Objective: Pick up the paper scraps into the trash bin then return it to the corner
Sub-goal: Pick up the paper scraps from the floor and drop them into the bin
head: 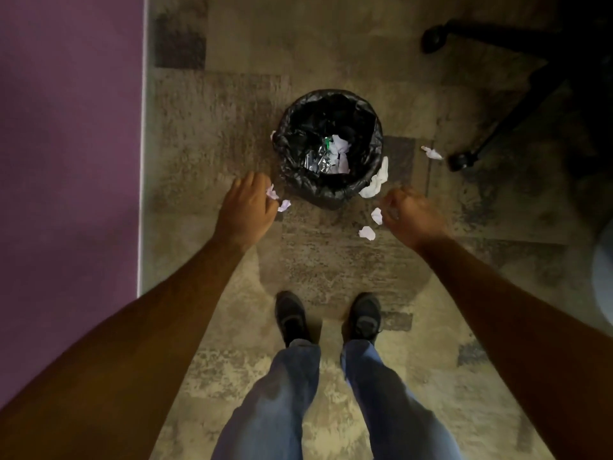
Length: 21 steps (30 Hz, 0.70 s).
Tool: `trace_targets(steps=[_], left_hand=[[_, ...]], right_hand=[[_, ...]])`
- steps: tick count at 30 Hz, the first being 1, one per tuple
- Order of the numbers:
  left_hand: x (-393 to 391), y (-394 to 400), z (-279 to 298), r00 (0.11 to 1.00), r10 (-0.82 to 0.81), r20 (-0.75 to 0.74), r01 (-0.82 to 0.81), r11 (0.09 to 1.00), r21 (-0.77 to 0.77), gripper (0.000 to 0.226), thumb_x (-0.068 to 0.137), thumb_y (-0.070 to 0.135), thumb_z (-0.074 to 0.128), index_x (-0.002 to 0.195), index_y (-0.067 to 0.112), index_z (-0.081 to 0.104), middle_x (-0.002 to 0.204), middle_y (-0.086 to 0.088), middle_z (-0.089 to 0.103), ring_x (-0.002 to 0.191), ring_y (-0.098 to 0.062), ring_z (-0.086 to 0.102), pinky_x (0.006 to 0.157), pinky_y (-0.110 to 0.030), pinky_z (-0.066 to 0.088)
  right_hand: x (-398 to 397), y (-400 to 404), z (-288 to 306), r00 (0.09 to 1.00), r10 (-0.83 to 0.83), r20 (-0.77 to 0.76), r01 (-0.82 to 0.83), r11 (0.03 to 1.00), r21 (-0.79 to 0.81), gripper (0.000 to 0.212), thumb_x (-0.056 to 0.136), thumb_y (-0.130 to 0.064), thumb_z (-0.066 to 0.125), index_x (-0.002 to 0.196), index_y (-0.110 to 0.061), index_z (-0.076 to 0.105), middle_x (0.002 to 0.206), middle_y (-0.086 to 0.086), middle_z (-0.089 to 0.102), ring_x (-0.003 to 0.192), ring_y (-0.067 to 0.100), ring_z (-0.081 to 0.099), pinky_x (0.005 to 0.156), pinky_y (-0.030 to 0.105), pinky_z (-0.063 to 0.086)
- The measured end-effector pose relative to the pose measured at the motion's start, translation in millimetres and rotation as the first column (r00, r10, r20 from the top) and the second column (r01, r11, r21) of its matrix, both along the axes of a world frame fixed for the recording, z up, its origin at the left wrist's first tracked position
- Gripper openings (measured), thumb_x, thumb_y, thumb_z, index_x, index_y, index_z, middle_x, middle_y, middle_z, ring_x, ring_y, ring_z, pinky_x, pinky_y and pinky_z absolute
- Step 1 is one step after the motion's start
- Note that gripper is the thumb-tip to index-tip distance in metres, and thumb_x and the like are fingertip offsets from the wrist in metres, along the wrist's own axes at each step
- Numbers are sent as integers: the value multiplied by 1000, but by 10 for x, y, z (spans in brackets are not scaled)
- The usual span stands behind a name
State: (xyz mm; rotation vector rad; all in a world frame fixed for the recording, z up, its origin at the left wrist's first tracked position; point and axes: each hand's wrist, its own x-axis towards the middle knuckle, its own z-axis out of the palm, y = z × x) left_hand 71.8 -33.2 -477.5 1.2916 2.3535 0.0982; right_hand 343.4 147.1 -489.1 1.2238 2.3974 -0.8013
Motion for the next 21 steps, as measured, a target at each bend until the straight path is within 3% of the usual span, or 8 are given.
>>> trace_targets(steps=[5,7,10,14,16,18,21], left_hand=[[124,-102,-824,989,105,103,-98,993,-66,23,94,13,66,112,-2,67,119,-26,66,110,-48,64,96,-52,48],[162,-99,-1135,983,115,146,-97,988,-123,29,94,11,66,120,-3,66,125,-26,65,117,-48,63,99,-53,50],[216,-77,-1606,980,63,187,-18,972,-234,39,98,16,65,133,-2,64,136,-25,62,128,-46,60,106,-53,50],[251,-99,-2251,972,-104,212,177,916,-361,34,100,19,57,125,0,72,146,-22,59,138,-39,54,113,-45,46],[254,-107,-2547,968,-165,187,229,889,-397,34,101,23,56,124,2,72,151,-18,57,141,-37,52,115,-43,44],[249,-124,-2818,962,-228,149,271,857,-438,39,102,29,56,130,4,69,163,-16,47,147,-37,47,121,-45,38],[220,-172,-3149,947,-297,121,318,819,-479,53,102,36,56,142,3,63,180,-16,17,161,-38,29,129,-47,28]], right_hand=[[190,-106,-697,996,-28,81,34,996,-79,27,95,-29,64,121,-22,65,125,7,61,111,33,66,86,45,58],[246,-145,-974,994,-16,107,27,994,-102,34,94,-29,64,127,-23,62,133,7,58,117,34,65,90,45,57],[328,-227,-1404,988,0,154,24,987,-157,52,94,-32,66,144,-24,54,149,7,48,127,34,60,96,45,56],[429,-371,-2026,969,102,223,-36,958,-283,52,91,-27,70,142,-27,58,167,10,24,136,36,55,105,43,52],[440,-420,-2318,940,184,289,-79,937,-339,65,93,-29,69,154,-30,46,171,13,11,143,37,47,110,46,49],[424,-474,-2564,915,222,336,-96,931,-352,75,93,-30,69,160,-29,34,173,11,1,146,38,41,112,49,47],[402,-579,-2857,887,248,391,-107,931,-348,82,94,-27,70,164,-27,27,175,6,-9,152,37,34,115,48,45]])
